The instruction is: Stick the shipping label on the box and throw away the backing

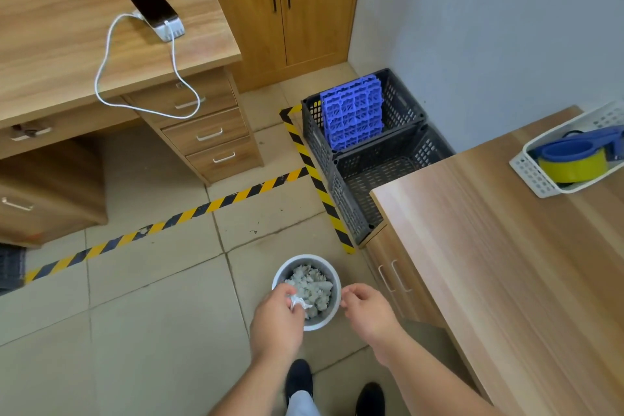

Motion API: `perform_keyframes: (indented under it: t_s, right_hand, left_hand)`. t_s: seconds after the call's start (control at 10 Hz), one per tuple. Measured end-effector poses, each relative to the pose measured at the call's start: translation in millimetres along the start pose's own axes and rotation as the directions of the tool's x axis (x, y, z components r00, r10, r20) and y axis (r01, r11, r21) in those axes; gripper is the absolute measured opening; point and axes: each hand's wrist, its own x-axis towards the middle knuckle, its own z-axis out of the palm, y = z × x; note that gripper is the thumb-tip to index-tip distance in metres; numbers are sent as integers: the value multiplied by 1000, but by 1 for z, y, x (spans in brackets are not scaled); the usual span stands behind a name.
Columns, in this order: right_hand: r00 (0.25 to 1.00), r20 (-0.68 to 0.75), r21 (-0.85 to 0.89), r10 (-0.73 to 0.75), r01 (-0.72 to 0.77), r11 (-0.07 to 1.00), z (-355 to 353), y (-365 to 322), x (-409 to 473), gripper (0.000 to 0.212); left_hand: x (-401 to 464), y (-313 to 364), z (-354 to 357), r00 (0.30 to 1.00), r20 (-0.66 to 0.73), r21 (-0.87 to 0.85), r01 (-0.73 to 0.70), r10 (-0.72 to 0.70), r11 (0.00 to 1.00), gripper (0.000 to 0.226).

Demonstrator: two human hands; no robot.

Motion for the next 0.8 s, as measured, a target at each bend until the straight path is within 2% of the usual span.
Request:
perform_keyframes:
  t_s: [0.1, 0.3, 0.4, 0.6, 0.8]
  right_hand:
    - [998, -37, -108, -56, 52, 993, -4, -2, 11, 30]
    - [977, -24, -276, -212, 197, 941, 10, 5, 42, 38]
    - [973, -8, -353, -232, 214, 911, 24, 15, 65, 43]
    - [973, -16, -382, -229, 206, 901, 46, 46, 103, 44]
    - [970, -49, -375, -240, 205, 904, 41, 54, 100, 50]
  left_hand:
    - [17, -15, 13, 999, 31, -6, 10, -10, 1000, 31]
    - [48, -34, 39, 999, 34, -28, -35, 36, 999, 28]
    - [67, -47, 57, 999, 34, -44, -37, 39, 998, 30]
    - [86, -76, 92, 998, 55, -18, -30, 31, 999, 38]
    - [84, -86, 102, 997, 68, -65, -38, 42, 997, 40]
